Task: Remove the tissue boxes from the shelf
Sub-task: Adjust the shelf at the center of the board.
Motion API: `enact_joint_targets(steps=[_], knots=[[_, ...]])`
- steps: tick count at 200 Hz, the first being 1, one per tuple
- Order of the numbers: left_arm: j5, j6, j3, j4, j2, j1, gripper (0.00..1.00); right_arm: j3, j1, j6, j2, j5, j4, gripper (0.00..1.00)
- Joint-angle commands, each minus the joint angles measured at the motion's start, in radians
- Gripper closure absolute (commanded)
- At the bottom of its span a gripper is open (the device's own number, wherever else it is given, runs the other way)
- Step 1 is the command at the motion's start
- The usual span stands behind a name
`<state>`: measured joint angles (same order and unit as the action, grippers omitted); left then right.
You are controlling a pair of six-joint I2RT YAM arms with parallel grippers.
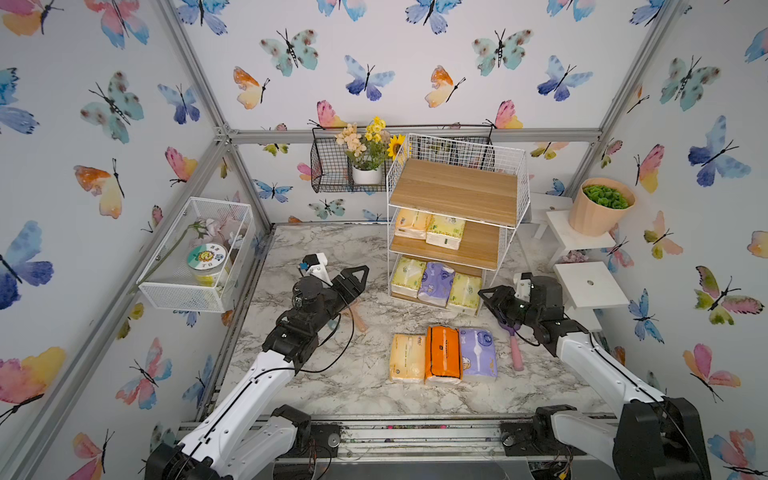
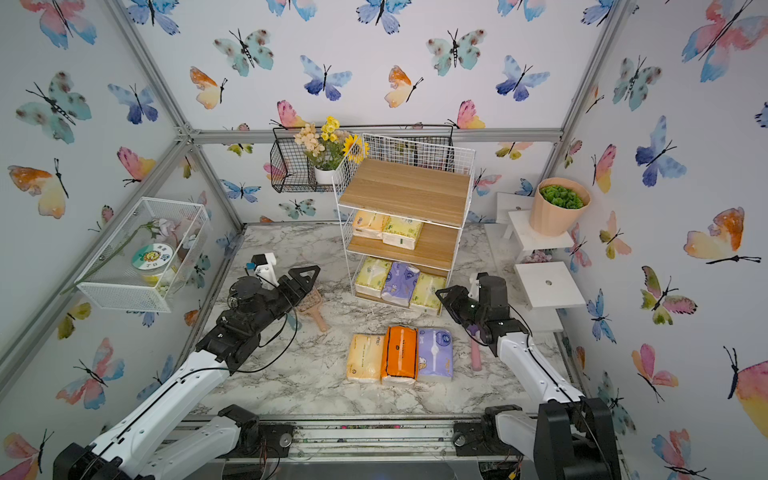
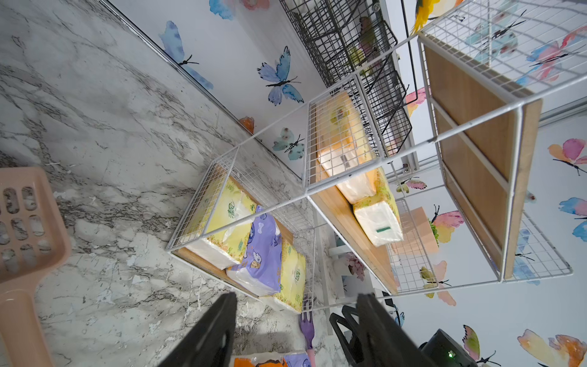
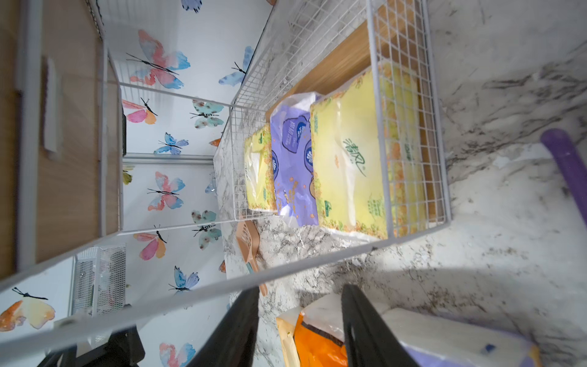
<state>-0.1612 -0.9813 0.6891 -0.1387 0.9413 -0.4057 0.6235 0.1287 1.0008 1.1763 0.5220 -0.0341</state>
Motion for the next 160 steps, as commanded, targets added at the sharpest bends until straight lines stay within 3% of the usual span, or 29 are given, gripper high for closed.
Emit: enact_joint_targets(steps=[1, 59, 160], knots=[[-0.029, -0.013, -0.013, -0.011, -0.019, 0.006, 0.36, 0.042, -0.025, -0.013, 0.027, 0.062, -0.054, 0.54], [-0.02, -0.019, -0.02, -0.009, -0.032, 0.006, 0.35, 0.097, -0.08, 0.012, 0.108, 0.088, -0.12, 0.54], [-0.057, -0.025, -0.013, 0.022, -0.036, 0.006, 0.36, 0.241, -0.144, -0.108, 0.238, 0.124, -0.064, 0.57]])
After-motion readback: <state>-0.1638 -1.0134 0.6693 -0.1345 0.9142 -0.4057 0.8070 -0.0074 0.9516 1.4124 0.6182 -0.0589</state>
